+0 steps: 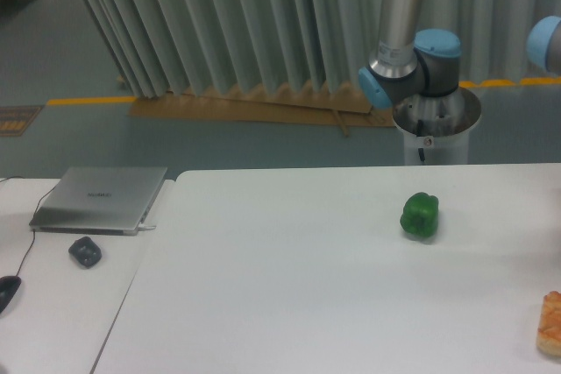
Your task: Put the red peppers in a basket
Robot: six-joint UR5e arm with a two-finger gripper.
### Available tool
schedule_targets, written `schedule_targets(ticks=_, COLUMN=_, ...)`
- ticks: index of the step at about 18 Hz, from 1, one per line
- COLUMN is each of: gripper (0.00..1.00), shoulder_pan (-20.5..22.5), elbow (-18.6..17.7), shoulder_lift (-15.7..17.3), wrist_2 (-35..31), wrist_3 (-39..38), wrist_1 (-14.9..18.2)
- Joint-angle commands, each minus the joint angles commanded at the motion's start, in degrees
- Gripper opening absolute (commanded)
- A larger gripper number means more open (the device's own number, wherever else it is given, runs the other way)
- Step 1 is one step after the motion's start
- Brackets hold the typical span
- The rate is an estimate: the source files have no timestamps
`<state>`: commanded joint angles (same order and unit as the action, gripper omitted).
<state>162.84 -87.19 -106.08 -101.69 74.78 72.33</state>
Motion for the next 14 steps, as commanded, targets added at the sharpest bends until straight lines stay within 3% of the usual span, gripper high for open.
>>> schedule_targets(ticks=6, gripper=0.3, shoulder_pan=6.87, elbow=0.26, shoulder_lift=-1.14, wrist_2=-0.79, wrist_3=12.29, wrist_1=-1.22)
schedule_targets(ticks=8, gripper=0.3, shoulder_pan=7.57, elbow=0.26, shoulder_lift=-1.23, wrist_2=-0.88, wrist_3=18.18, wrist_1=-2.98)
schedule_targets(ticks=11, gripper=0.34, shoulder_pan=7.4, elbow=0.26, shoulder_lift=-1.23, wrist_2=-0.88, wrist_3=19.7, wrist_1=-3.16)
schedule_targets(ticks=13, gripper=0.45, shoulder_pan=7.23, elbow=0.09, shoulder_lift=-1.41, wrist_2=-0.88, wrist_3=19.44, wrist_1=-3.16)
schedule_targets(ticks=14, gripper=0.64, shoulder_pan=7.14, elbow=0.09, shoulder_lift=-1.58, wrist_2=-0.97, wrist_3=19.26, wrist_1=-3.43)
